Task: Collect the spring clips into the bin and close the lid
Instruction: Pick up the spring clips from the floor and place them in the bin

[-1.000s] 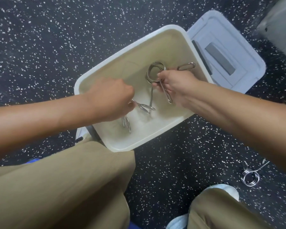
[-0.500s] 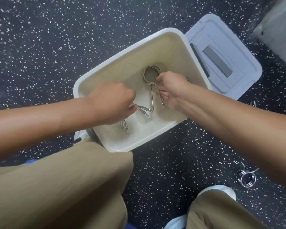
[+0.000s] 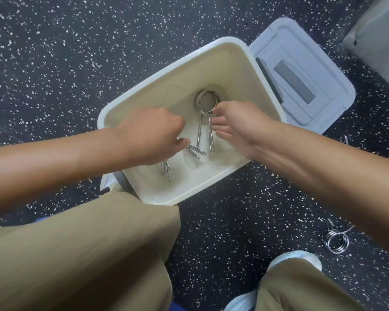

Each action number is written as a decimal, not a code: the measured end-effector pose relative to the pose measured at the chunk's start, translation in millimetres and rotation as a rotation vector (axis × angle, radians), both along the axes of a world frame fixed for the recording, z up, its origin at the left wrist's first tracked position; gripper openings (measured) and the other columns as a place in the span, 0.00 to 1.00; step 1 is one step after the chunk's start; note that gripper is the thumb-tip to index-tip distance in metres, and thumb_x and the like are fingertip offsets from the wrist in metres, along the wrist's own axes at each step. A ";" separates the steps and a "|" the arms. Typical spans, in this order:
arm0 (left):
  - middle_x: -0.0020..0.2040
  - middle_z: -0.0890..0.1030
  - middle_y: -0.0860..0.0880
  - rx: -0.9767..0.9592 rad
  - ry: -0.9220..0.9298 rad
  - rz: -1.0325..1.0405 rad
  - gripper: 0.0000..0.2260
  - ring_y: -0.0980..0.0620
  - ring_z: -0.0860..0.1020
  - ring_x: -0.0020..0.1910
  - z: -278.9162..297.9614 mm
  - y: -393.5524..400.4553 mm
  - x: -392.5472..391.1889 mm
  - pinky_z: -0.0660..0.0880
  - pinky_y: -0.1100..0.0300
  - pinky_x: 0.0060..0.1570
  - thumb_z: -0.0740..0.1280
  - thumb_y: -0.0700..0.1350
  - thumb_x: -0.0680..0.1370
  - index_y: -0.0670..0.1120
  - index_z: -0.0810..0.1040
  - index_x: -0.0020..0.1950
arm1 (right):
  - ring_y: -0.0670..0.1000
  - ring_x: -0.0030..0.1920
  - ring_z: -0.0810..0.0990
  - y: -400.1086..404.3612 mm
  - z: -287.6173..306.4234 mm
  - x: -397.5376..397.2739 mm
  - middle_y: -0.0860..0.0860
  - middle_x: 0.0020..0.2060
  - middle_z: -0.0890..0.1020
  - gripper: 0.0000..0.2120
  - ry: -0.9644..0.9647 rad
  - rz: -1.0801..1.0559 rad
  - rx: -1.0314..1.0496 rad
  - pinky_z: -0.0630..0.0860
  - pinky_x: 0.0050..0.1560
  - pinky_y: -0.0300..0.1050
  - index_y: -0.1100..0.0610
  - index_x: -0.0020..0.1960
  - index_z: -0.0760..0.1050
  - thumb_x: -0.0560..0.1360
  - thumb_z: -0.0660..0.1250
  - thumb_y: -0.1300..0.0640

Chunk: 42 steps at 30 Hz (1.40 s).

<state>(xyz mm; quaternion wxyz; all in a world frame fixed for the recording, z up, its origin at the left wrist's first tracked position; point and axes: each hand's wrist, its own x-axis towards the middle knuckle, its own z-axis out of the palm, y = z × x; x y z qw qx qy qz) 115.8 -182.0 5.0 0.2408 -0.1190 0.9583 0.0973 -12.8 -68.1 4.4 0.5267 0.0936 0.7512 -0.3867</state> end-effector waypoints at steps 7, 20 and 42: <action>0.32 0.70 0.47 -0.007 0.038 -0.035 0.20 0.41 0.72 0.33 11.9 4.1 -9.5 0.66 0.55 0.33 0.57 0.60 0.80 0.44 0.75 0.44 | 0.57 0.46 0.88 12.5 23.6 -4.2 0.58 0.41 0.88 0.07 0.152 -0.003 -0.127 0.82 0.53 0.46 0.60 0.45 0.79 0.77 0.62 0.65; 0.30 0.75 0.48 0.052 0.288 -0.195 0.19 0.42 0.72 0.28 51.3 32.9 -59.4 0.64 0.58 0.29 0.57 0.58 0.79 0.45 0.75 0.40 | 0.49 0.24 0.76 121.6 89.6 -40.5 0.52 0.30 0.81 0.08 0.324 0.083 -0.103 0.69 0.25 0.33 0.57 0.47 0.81 0.80 0.63 0.61; 0.36 0.75 0.49 -0.160 0.083 -1.127 0.17 0.45 0.76 0.33 113.3 195.1 -188.2 0.72 0.57 0.32 0.50 0.59 0.81 0.48 0.69 0.46 | 0.54 0.38 0.84 362.1 40.1 -46.6 0.60 0.41 0.86 0.10 0.311 -0.674 -0.064 0.78 0.46 0.48 0.61 0.50 0.80 0.82 0.61 0.61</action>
